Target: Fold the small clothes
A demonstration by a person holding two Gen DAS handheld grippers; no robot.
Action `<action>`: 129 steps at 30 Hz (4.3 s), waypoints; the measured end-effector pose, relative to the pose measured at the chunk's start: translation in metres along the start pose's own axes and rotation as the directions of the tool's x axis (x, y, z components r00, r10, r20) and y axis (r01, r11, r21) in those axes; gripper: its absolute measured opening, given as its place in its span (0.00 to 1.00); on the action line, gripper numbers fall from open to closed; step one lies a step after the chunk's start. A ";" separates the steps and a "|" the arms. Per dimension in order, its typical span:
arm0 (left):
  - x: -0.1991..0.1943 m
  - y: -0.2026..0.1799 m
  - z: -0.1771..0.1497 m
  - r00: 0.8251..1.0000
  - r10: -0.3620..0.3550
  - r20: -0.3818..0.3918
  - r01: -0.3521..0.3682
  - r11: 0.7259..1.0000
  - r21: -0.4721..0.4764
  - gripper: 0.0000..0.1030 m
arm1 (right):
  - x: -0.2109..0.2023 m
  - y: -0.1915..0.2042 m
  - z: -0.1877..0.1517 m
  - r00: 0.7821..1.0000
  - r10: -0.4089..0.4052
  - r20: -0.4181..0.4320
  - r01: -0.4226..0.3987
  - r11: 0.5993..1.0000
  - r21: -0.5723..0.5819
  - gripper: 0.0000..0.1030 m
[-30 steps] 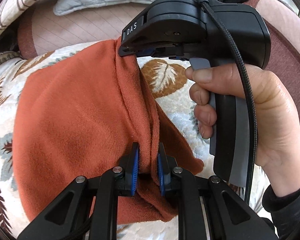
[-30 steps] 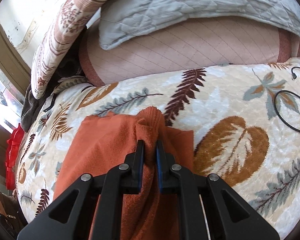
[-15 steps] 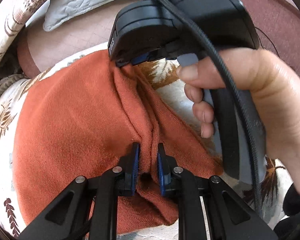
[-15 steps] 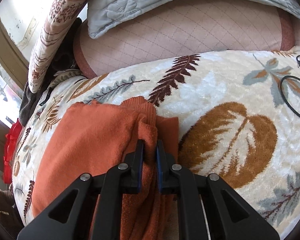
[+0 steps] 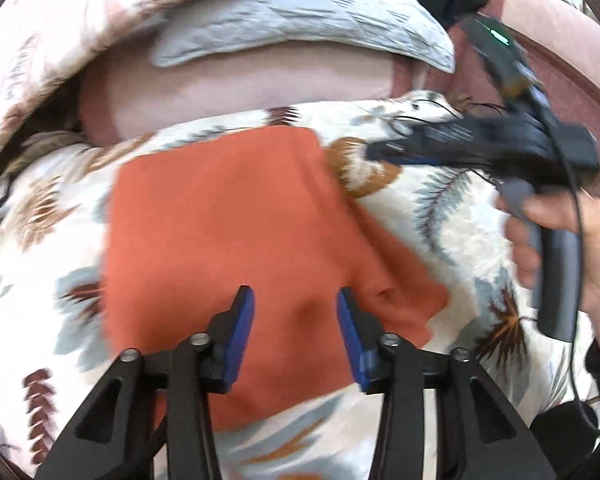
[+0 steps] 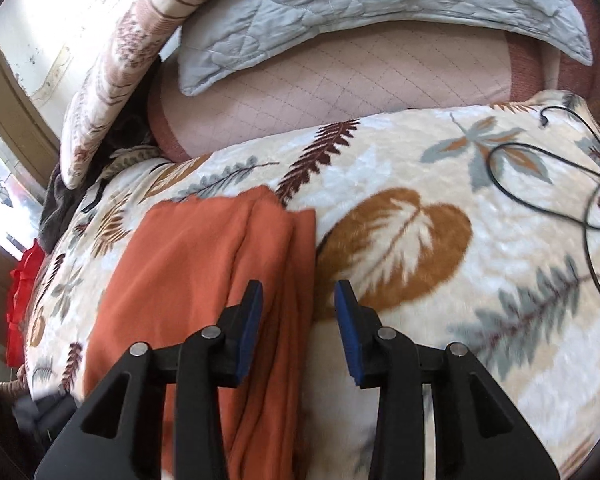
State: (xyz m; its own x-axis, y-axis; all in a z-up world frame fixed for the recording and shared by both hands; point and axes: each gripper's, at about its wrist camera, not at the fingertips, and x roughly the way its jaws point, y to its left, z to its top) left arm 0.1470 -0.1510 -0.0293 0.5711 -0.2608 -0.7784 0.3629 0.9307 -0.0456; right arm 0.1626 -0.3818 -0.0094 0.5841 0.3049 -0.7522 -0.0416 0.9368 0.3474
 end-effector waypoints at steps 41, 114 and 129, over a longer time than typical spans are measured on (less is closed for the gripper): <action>-0.003 0.074 -0.045 0.997 0.075 -0.006 -0.075 0.997 -0.034 0.53 | 0.022 0.033 -0.057 0.991 -0.126 -0.055 0.124 0.991 -0.047 0.24; 0.065 0.099 0.032 0.980 0.198 -0.018 -0.199 0.974 -0.105 0.59 | 0.061 0.029 0.020 0.987 -0.160 0.022 0.162 0.983 -0.085 0.29; 0.052 0.129 0.008 0.999 -0.007 -0.042 -0.007 0.947 -0.322 0.79 | 0.034 -0.022 -0.023 0.997 0.063 -0.041 -0.054 0.980 0.191 0.64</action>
State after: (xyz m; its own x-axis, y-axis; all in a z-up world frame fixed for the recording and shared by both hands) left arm 0.2291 -0.0463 -0.0707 0.5371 -0.2561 -0.8037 0.1025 0.9655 -0.2392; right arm 0.1652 -0.3877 -0.0552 0.5463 0.3702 -0.7513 0.0826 0.8688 0.4882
